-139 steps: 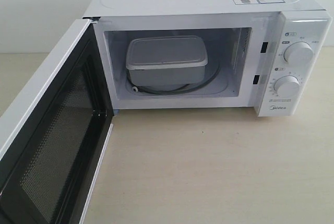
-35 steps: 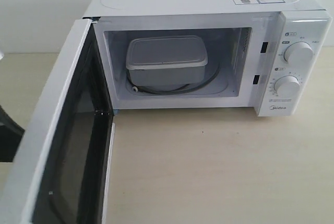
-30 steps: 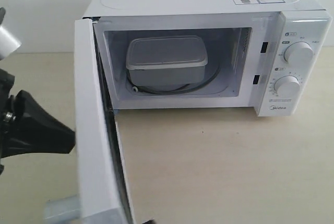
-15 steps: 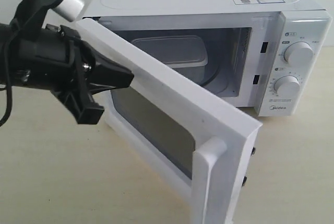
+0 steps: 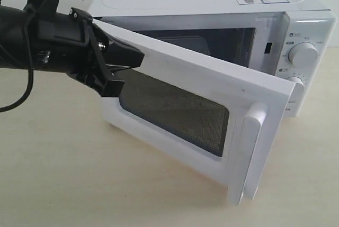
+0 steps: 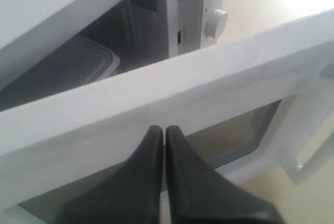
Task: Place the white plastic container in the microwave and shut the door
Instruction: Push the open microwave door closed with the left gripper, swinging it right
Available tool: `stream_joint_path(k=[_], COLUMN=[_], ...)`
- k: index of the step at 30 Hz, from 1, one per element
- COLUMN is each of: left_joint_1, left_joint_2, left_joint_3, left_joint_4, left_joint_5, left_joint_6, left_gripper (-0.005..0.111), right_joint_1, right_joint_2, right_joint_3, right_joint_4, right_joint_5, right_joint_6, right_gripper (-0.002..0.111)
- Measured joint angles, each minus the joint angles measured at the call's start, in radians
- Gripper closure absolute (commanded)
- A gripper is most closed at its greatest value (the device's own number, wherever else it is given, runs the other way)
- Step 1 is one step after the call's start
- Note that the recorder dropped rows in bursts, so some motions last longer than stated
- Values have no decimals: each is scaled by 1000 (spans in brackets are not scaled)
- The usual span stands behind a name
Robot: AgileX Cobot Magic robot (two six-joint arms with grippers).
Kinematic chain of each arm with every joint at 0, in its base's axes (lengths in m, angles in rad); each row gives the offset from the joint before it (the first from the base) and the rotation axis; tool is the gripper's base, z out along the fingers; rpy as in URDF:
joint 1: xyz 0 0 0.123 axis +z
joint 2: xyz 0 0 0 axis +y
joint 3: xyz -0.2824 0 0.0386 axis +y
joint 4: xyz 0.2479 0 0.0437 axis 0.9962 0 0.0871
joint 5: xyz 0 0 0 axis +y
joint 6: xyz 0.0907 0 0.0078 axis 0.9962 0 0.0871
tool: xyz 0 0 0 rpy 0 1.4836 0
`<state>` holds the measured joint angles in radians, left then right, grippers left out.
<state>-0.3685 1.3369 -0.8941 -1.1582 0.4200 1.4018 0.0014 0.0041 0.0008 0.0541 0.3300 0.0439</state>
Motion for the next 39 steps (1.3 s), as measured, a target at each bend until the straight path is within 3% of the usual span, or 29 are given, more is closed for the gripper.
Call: stream_joint_path(k=[5,22,27,39], left_joint_1=[0,0,0,0], left_joint_2=[38,227,228,142], left_joint_3=[-28,-169,-187,-187], left_joint_4=[-68,-95,-95,-95], left_joint_5=[-17,16,22,190], left_joint_6=[88,124,126,84], left_gripper=[103,103,103,103], right_joint_1=[0,0,0,0], right_joint_2=[0,0,0,0], right_joint_3=[0,0,0,0], right_joint_4=[0,0,0,-11], right_joint_5=[0,0,0,-36], right_joint_6=[0,0,0,-11], right_gripper=[108,108,108,108])
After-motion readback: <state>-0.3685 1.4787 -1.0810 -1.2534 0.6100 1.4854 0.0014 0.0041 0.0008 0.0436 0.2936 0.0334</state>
